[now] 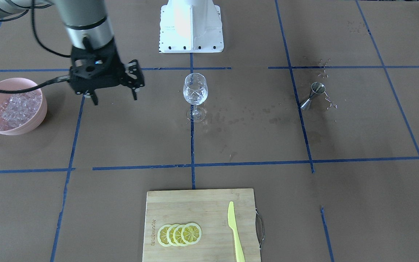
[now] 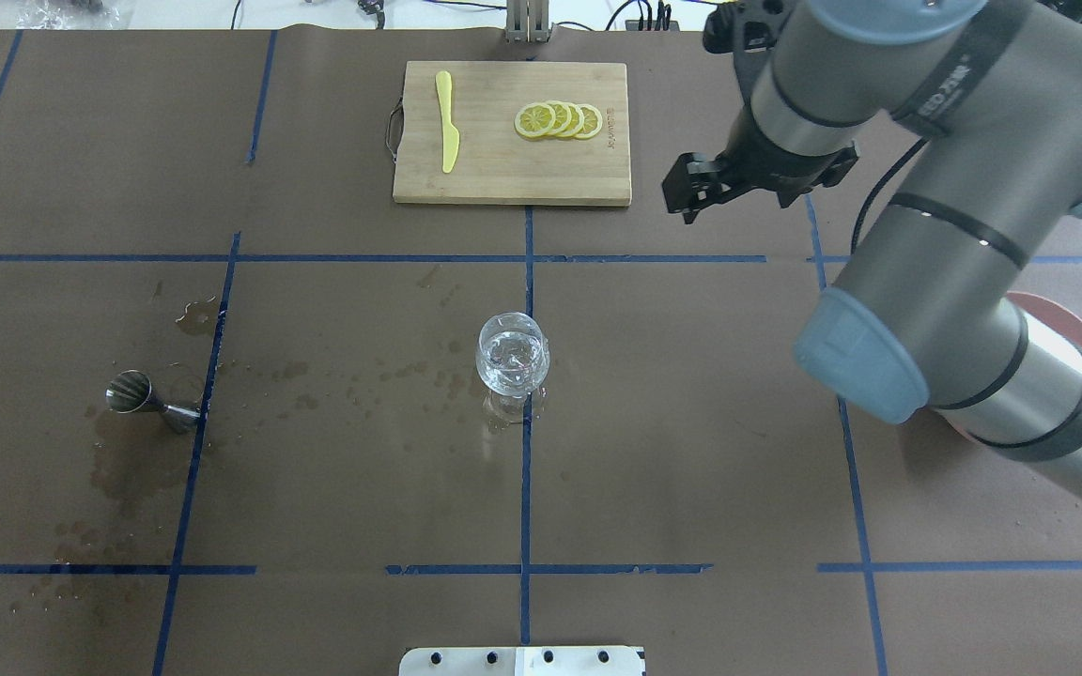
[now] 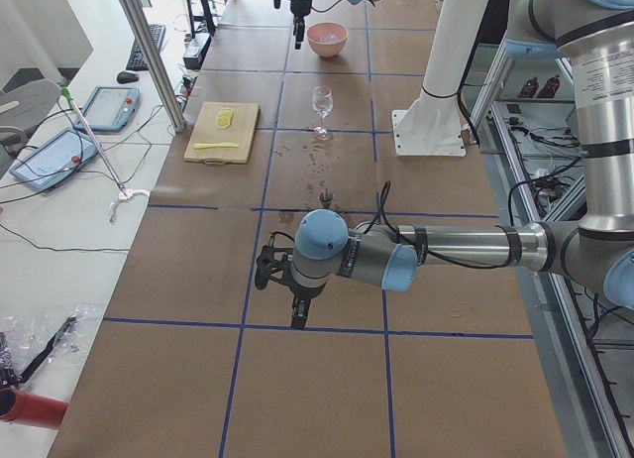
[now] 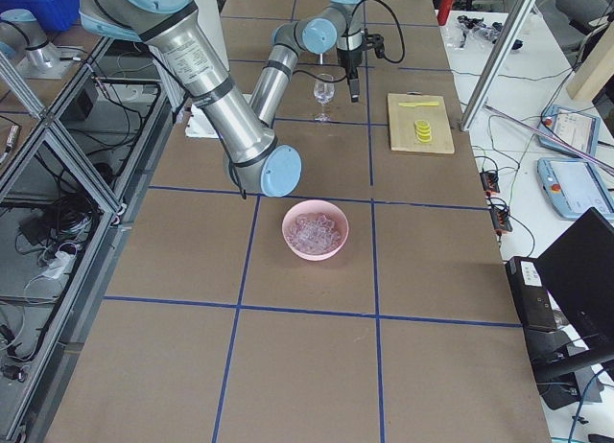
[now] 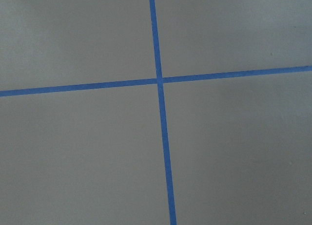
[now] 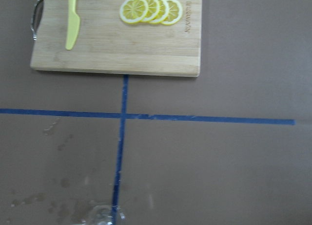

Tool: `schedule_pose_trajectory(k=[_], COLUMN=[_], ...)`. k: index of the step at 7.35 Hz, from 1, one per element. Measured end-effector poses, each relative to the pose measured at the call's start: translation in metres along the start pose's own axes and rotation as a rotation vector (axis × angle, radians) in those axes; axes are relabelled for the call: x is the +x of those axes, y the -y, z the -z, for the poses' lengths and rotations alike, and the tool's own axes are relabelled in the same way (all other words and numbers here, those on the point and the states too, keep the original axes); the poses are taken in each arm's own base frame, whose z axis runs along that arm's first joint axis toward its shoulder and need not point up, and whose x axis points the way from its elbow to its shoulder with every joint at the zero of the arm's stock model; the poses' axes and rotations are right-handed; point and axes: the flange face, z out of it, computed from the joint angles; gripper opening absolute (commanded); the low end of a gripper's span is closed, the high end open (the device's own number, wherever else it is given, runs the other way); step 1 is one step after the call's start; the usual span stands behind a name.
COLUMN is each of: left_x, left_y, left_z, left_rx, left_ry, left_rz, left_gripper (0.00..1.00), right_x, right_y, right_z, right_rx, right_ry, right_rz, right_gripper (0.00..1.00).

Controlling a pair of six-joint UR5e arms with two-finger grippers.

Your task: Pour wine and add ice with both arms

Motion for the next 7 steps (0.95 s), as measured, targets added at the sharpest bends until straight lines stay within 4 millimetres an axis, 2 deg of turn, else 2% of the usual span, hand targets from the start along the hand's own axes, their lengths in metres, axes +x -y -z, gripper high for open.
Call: schedule_pose_trajectory(k=[2, 3, 5, 6, 7], left_x=[-0.001, -0.002, -0.002, -0.002, -0.002], left_y=[-0.001, -0.002, -0.002, -0.002, -0.002], left_z=[-0.001, -0.001, -0.001, -0.001, -0.001], left_rx=[-0.003, -0.003, -0.003, -0.003, -0.003], left_ry=[0.001, 0.003, 0.005, 0.005, 0.005], left_rz=[0.004, 0.005, 0.006, 0.007, 0.008], left_gripper=[1.00, 1.00, 1.00, 1.00, 1.00], right_x=[0.130, 0.193, 0.324, 0.387, 0.442], right_y=[-0.006, -0.018, -0.063, -0.095, -0.125], right_z=[-0.018, -0.024, -0.030, -0.034, -0.040], right_rx=[-0.037, -0.065, -0.134, -0.174, -0.203], right_ry=[-0.007, -0.026, -0.061, -0.075, -0.089], right_rz=[0.087, 0.120, 0.071, -0.030, -0.128], right_gripper=[1.00, 1.00, 1.00, 1.00, 1.00])
